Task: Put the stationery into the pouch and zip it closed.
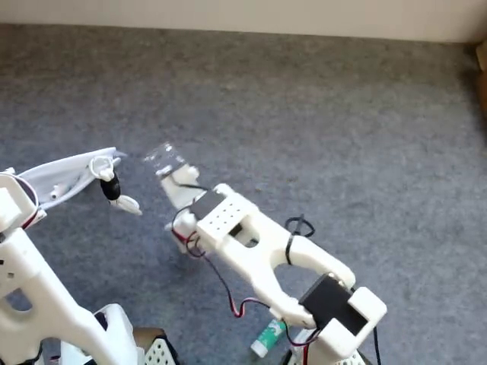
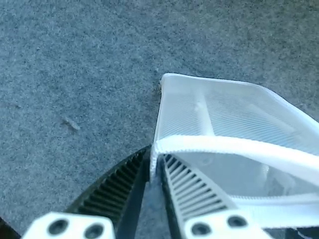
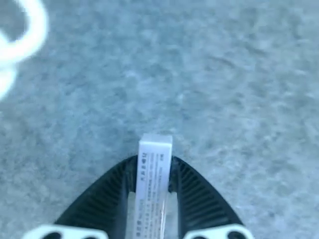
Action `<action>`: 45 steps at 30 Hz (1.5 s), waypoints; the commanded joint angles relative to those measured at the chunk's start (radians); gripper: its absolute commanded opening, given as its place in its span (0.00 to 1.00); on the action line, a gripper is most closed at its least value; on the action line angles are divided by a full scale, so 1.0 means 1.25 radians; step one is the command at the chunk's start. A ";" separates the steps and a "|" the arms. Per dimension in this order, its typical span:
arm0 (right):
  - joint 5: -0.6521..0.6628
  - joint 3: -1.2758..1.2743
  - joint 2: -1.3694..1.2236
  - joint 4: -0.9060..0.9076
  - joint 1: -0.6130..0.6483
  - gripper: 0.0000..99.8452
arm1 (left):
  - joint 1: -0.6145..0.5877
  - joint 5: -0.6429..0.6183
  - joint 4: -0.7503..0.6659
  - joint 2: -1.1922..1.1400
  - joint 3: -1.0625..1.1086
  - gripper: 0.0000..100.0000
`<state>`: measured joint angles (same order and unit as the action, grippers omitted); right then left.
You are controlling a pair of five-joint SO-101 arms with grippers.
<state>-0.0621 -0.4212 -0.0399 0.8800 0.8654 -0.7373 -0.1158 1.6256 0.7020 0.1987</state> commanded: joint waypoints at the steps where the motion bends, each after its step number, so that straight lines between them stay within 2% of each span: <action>1: 0.000 0.045 0.056 0.001 -0.057 0.00 | 0.062 -0.007 -0.011 0.006 -0.006 0.01; 9: -0.005 0.037 0.055 -0.132 -0.114 0.00 | 0.168 -0.006 -0.010 0.006 -0.012 0.01; 16: -0.006 0.040 0.055 -0.134 -0.132 0.00 | 0.224 -0.005 -0.010 0.006 -0.010 0.01; 31: -0.006 0.042 0.066 -0.133 -0.133 0.00 | 0.219 -0.002 -0.016 0.006 0.025 0.01; 37: -0.006 -0.008 0.160 -0.134 -0.133 0.00 | 0.219 -0.002 -0.017 0.006 0.029 0.01; 45: -0.005 -0.118 0.244 -0.245 -0.128 0.00 | 0.219 -0.002 -0.017 0.006 0.030 0.01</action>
<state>-0.0621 -0.5593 0.1765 0.6329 0.7165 -0.4856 -0.1128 1.6256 0.7096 0.2371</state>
